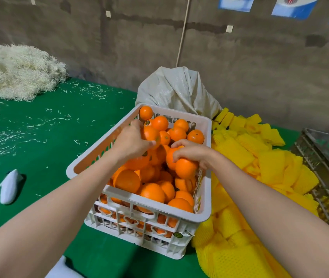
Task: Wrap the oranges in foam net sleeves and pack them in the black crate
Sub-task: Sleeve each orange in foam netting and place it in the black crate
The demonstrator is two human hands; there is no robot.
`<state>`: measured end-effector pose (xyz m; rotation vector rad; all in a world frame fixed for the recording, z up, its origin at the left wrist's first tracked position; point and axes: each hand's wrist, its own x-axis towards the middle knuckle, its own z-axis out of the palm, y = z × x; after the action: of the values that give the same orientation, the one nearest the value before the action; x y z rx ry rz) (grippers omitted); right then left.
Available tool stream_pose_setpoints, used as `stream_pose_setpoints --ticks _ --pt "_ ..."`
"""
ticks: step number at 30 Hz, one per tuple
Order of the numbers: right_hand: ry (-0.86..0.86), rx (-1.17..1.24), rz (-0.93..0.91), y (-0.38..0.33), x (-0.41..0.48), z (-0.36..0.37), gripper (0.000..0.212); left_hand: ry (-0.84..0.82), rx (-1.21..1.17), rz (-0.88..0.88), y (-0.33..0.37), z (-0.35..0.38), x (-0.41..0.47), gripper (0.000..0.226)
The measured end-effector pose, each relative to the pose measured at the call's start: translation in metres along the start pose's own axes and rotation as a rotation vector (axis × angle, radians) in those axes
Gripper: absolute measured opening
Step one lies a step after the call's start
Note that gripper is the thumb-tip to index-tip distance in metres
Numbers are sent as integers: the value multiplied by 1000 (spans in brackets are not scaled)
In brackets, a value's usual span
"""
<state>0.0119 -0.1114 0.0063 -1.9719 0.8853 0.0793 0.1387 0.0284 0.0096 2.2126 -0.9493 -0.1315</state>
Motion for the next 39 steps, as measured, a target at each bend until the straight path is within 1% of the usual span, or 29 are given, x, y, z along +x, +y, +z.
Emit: stream_pose_setpoints --ticks 2,4,6,7,9,11,13,15,18,19,21,22,23,24,25,26,28,29,30,32,33,34,36,37,39 --pt "23 -162 -21 8 1 -2 62 -198 -78 -41 14 17 -6 56" --pt "-21 -396 -32 12 3 -1 79 -378 -86 -63 20 33 -12 50" --pt "-74 -587 -34 11 3 -1 91 -434 -53 -55 19 34 -11 42" --pt "-94 -612 -34 10 3 -2 92 -457 -38 -60 18 30 -10 40" --pt "-147 -548 -9 8 3 -5 88 -509 -10 -82 15 23 -6 46" --pt "-189 -467 16 8 2 -5 77 -513 48 -80 12 19 -2 50" --pt "-146 -468 -13 9 3 -1 58 -492 76 -58 11 18 1 47" --pt "-49 -446 -78 13 4 2 47 -497 81 -19 8 19 4 40" --pt "60 -278 -179 15 -4 -10 48 -487 159 35 3 20 4 22" --pt "68 -189 -193 14 -10 -18 52 -475 194 49 3 21 3 19" --pt "8 -1 -195 13 -26 -33 61 -390 249 106 7 24 0 16" --pt "-49 81 -190 14 -34 -39 61 -311 204 145 12 25 -2 14" --pt "-108 151 -190 15 -42 -43 58 -245 99 173 19 27 -7 21" --pt "-157 210 -194 18 -48 -46 52 -234 -40 198 27 29 -12 31" --pt "-188 257 -202 21 -54 -48 45 -288 -190 229 36 29 -18 40" --pt "-199 288 -211 26 -60 -50 39 -387 -312 265 45 30 -25 47" --pt "-175 321 -213 36 -69 -54 35 -587 -431 306 58 34 -36 59" --pt "-155 330 -209 41 -74 -58 34 -650 -466 297 63 37 -41 64" --pt "-139 333 -205 46 -79 -61 32 -682 -491 281 69 42 -45 70" --pt "-109 325 -193 57 -90 -68 25 -668 -479 291 82 53 -54 79" --pt "-92 324 -187 63 -95 -71 22 -637 -448 325 91 60 -61 80" --pt "-75 325 -187 70 -100 -73 18 -589 -417 374 100 68 -67 76" --pt "-36 343 -197 85 -109 -77 13 -444 -365 471 115 84 -76 61" --pt "-22 376 -205 94 -113 -80 13 -388 -373 481 122 92 -80 55" --pt "2 509 -206 115 -118 -89 20 -354 -486 391 130 103 -84 46"
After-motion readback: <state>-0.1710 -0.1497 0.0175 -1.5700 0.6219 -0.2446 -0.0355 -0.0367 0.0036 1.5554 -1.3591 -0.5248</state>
